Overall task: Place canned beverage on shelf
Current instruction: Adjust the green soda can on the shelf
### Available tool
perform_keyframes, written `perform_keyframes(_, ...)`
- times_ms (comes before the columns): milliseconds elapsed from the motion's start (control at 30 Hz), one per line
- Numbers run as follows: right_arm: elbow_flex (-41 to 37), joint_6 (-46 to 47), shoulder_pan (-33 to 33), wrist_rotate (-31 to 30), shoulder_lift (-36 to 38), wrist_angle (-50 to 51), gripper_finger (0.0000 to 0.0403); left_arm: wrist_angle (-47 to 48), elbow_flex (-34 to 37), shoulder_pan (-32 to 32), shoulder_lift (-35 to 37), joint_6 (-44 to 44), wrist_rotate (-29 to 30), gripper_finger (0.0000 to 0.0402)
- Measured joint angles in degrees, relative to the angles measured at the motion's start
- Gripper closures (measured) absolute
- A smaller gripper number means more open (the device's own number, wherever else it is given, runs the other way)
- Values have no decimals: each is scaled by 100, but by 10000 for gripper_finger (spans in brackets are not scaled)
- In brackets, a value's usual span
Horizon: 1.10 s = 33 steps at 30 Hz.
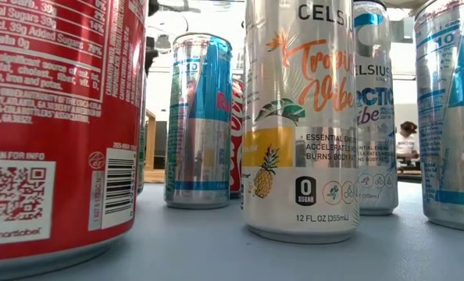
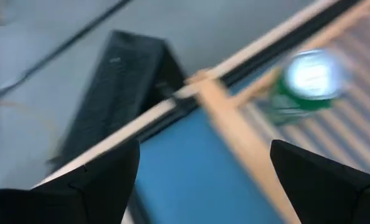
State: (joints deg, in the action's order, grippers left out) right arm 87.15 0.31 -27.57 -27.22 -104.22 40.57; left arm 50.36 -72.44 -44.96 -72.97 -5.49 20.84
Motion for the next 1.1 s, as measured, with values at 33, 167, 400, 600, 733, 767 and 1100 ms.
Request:
perform_keyframes(33, 0, -5, 2, 0, 0, 13, 143, 22, 88, -3, -9, -11, 131, 53)
perform_keyframes(167, 0, -36, 7, 0, 0, 17, 143, -74, 538, -47, -22, -58, 282, 53)
perform_keyframes(400, 0, -54, -83, 4, 0, 93, 143, -724, 1259, -280, -26, -99, -112, 53)
perform_keyframes(600, 0, -26, -121, -98, 0, 263, 143, -1455, 1358, -443, -26, 73, -554, 53)
perform_keyframes(733, 0, 146, -158, -170, 2, 492, 143, -1679, 1356, -532, -26, 197, -564, 53)
perform_keyframes(767, 0, 160, -169, -190, 2, 537, 143, -1729, 1356, -554, -26, 211, -562, 53)
perform_keyframes(1100, -13, 293, -194, -637, -12, 797, 143, -2110, 1354, -630, -26, 174, -1197, 53)
